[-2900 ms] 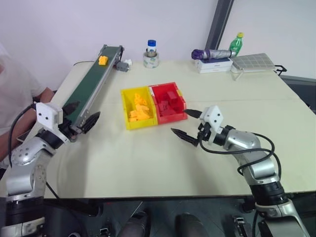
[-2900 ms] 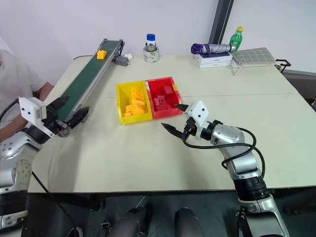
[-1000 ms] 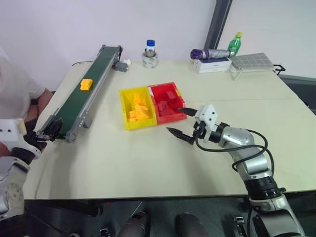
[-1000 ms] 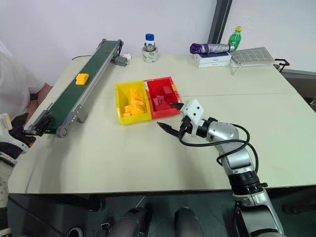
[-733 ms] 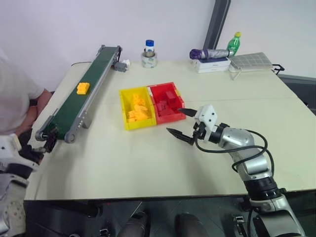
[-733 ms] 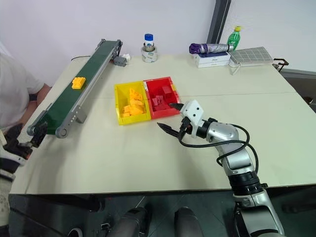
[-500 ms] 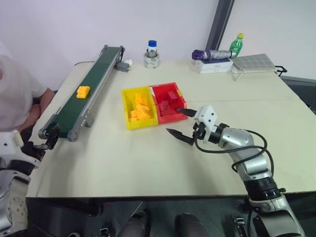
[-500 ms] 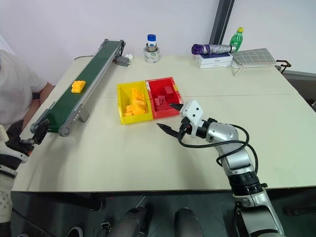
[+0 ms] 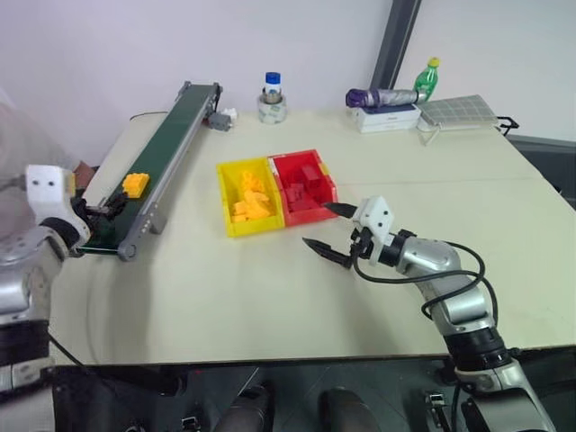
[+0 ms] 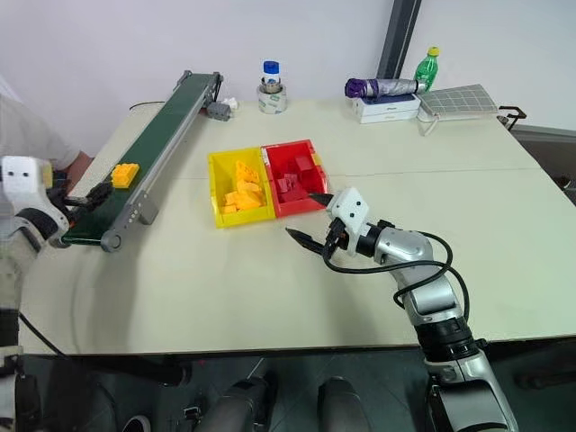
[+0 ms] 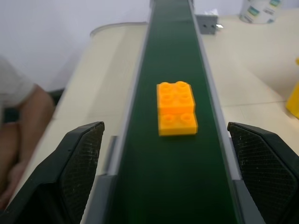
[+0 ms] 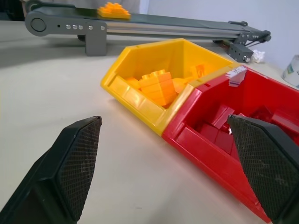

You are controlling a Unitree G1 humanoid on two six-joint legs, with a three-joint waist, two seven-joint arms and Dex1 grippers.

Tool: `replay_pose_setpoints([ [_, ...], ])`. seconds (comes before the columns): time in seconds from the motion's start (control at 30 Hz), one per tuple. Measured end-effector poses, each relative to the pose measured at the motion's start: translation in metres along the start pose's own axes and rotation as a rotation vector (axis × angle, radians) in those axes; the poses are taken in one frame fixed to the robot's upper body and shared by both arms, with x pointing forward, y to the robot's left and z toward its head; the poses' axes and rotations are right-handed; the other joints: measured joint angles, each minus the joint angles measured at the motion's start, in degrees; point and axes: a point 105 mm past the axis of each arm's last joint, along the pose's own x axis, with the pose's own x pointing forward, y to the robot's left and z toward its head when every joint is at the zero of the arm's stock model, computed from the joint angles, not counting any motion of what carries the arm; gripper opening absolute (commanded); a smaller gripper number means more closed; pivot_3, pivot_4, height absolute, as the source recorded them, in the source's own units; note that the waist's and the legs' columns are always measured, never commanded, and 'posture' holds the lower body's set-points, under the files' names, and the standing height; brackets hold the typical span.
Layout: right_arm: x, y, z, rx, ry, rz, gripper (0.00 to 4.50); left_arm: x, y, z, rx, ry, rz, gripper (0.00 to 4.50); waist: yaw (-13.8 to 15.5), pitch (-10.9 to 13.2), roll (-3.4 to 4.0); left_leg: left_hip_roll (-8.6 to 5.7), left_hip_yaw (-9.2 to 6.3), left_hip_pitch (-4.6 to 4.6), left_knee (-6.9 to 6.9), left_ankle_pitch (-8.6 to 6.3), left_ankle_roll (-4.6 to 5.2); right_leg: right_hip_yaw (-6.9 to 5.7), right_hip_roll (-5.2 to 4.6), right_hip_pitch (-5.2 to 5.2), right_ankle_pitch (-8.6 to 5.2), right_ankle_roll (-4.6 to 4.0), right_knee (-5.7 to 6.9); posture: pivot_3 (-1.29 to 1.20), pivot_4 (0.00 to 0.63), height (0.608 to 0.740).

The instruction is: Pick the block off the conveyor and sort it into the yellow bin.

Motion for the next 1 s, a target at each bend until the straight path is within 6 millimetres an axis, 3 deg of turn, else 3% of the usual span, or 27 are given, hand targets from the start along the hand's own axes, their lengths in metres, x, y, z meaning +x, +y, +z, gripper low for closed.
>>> replay_pose_setpoints([
  [0.27, -0.003, 0.003, -0.001, 0.008, 0.009, -0.013, 4.5, 0.01, -0.005, -0.014, -0.035, 0.086, -0.037, 4.46, 0.1, 0.0, 0.0, 0.0, -0.01, 0.0, 0.0, 0.0, 0.0, 0.0, -0.01, 0.01, 0.02, 0.04, 0.01, 0.0, 0.15, 0.74],
  [0.37, -0.004, 0.004, -0.002, 0.012, 0.012, -0.015, 4.5, 0.009, -0.003, -0.024, -0.033, 0.134, -0.03, 3.57, 0.1, 0.0, 0.0, 0.0, 0.0, 0.0, 0.0, 0.0, 0.0, 0.0, -0.02, 0.02, 0.02, 0.03, 0.01, 0.0, 0.15, 0.74],
  [0.5, -0.004, 0.003, -0.002, 0.01, 0.012, -0.017, 4.5, 0.008, -0.005, -0.031, -0.046, 0.152, -0.04, 1.57, 0.1, 0.0, 0.0, 0.0, -0.02, 0.01, 0.0, 0.0, 0.0, -0.01, -0.01, 0.01, 0.02, 0.03, 0.02, 0.0, 0.15, 0.74],
  [0.53, -0.004, 0.003, -0.002, 0.01, 0.012, -0.017, 4.5, 0.008, -0.005, -0.031, -0.059, 0.144, -0.034, 1.25, 0.1, 0.0, 0.0, 0.0, -0.02, 0.01, 0.0, 0.0, 0.0, -0.01, -0.01, 0.02, 0.02, 0.02, 0.02, 0.0, 0.15, 0.74],
  [0.7, -0.004, 0.003, -0.002, 0.01, 0.012, -0.016, 4.5, 0.008, -0.003, -0.023, -0.072, 0.102, -0.019, 1.27, 0.1, 0.0, -0.02, 0.0, -0.01, 0.0, 0.01, 0.0, 0.0, 0.0, -0.02, 0.01, 0.02, 0.03, 0.01, 0.0, 0.15, 0.74],
  [0.83, -0.004, 0.003, -0.002, 0.01, 0.011, -0.015, 4.5, 0.005, -0.007, 0.0, -0.073, -0.017, -0.035, 1.27, 0.1, 0.0, -0.02, 0.0, -0.01, 0.0, 0.01, 0.0, 0.0, -0.01, -0.02, 0.02, 0.03, 0.03, 0.01, 0.0, 0.15, 0.74],
  [0.93, -0.004, 0.003, -0.002, 0.01, 0.011, -0.014, 4.5, 0.002, -0.026, 0.025, -0.073, -0.151, -0.108, 1.27, 0.2, 0.0, -0.02, 0.0, 0.0, 0.0, 0.03, 0.01, 0.0, -0.01, -0.03, 0.05, 0.03, 0.03, 0.01, 0.0, 0.15, 0.74],
  [1.0, -0.004, 0.003, -0.001, 0.009, 0.011, -0.014, 4.5, -0.002, -0.053, 0.041, -0.062, -0.223, -0.228, 1.27, 0.3, 0.0, -0.02, 0.0, 0.0, 0.0, 0.06, 0.01, 0.0, -0.02, -0.03, 0.09, 0.02, 0.03, -0.01, 0.0, 0.15, 0.74],
])
